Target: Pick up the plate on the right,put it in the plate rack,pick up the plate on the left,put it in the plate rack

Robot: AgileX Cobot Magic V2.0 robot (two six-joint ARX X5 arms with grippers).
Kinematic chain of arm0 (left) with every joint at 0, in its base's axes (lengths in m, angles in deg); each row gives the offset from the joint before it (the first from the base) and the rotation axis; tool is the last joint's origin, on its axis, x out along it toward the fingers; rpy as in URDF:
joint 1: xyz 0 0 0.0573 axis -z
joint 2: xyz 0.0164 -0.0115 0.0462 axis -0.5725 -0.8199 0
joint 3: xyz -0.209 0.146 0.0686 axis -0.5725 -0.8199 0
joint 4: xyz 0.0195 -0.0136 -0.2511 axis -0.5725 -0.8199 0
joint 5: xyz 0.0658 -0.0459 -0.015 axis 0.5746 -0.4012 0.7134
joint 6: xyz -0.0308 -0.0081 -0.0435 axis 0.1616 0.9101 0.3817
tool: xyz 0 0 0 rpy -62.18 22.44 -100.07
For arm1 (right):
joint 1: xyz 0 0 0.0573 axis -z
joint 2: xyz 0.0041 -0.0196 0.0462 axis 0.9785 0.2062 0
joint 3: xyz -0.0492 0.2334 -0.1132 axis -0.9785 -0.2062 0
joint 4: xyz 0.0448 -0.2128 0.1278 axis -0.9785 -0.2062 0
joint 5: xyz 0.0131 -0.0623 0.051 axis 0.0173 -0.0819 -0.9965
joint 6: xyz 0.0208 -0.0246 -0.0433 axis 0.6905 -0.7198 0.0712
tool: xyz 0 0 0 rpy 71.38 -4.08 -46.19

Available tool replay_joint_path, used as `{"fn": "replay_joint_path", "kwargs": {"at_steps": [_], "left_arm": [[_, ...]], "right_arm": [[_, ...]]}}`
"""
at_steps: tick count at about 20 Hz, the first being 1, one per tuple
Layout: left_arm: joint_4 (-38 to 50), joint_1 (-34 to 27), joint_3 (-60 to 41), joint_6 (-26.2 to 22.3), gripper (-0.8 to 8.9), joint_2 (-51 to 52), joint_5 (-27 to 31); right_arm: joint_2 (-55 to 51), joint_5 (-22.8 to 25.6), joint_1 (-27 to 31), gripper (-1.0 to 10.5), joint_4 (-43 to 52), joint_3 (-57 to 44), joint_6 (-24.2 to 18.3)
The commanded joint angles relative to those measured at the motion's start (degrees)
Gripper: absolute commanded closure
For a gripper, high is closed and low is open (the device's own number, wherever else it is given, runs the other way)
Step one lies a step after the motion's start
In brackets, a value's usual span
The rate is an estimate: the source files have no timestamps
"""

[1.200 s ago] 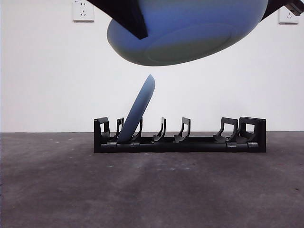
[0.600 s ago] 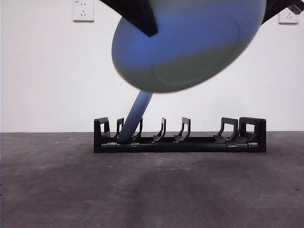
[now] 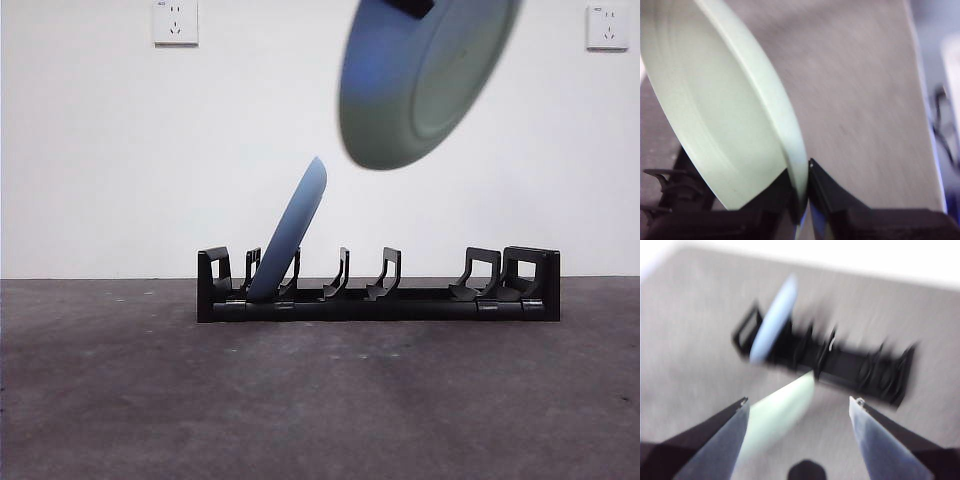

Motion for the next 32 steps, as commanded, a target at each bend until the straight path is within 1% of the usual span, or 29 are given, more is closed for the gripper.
{"fn": "replay_joint_path", "kwargs": {"at_steps": [1, 4, 5, 7, 11, 15, 18, 20, 23, 26, 28, 32], "left_arm": [[11.15, -2.8, -0.11, 11.8, 8.22, -2.16, -1.18], [23.21, -5.92, -0.09, 18.25, 8.22, -6.6, -0.83], [26.03, -6.75, 0.09, 19.37, 8.22, -8.33, -0.42], [28.5, -8.13, 1.29, 20.41, 8.22, -11.67, 1.46], [28.55, -10.05, 5.7, 22.45, 8.22, -17.31, 2.49], [28.5, -11.3, 10.27, 22.67, 8.22, -21.92, 5.51], [28.39, -12.48, 13.16, 22.73, 8.22, -25.09, 5.4], [28.81, -13.33, 14.05, 23.61, 8.22, -26.93, 5.22], [29.57, -14.95, 14.14, 25.42, 8.22, -29.27, 4.79], [30.34, -16.33, 14.14, 25.7, 8.22, -30.91, 4.31], [31.69, -17.11, 14.14, 25.7, 8.22, -31.76, 1.81], [32.59, -17.55, 14.14, 26.69, 8.22, -33.73, 1.79]], "right_arm": [[-4.96, 0.22, -0.17, 6.0, -0.46, -0.13, 1.86], [-9.84, 0.2, -0.22, 6.0, -4.74, -0.13, 2.21], [-10.82, 0.2, -0.24, 6.0, -6.69, -0.13, 2.23], [-11.65, 0.15, -0.24, 6.0, -9.75, -0.13, 2.23], [-12.68, 0.17, -0.24, 6.0, -13.68, -0.15, 2.19], [-12.76, 0.2, -0.24, 6.0, -16.02, -0.15, 2.03], [-12.76, 0.2, -0.24, 6.0, -17.0, -0.15, 1.86], [-12.76, 0.17, -0.24, 6.0, -16.96, -0.15, 1.88], [-12.72, 0.17, -0.24, 6.0, -16.92, -0.17, 1.86], [-12.72, 0.17, -0.24, 6.0, -16.92, -0.17, 1.66], [-12.72, 0.17, -0.24, 6.0, -16.9, -0.17, 1.66], [-12.63, 0.15, -0.24, 6.0, -16.59, -0.17, 1.66]]}}
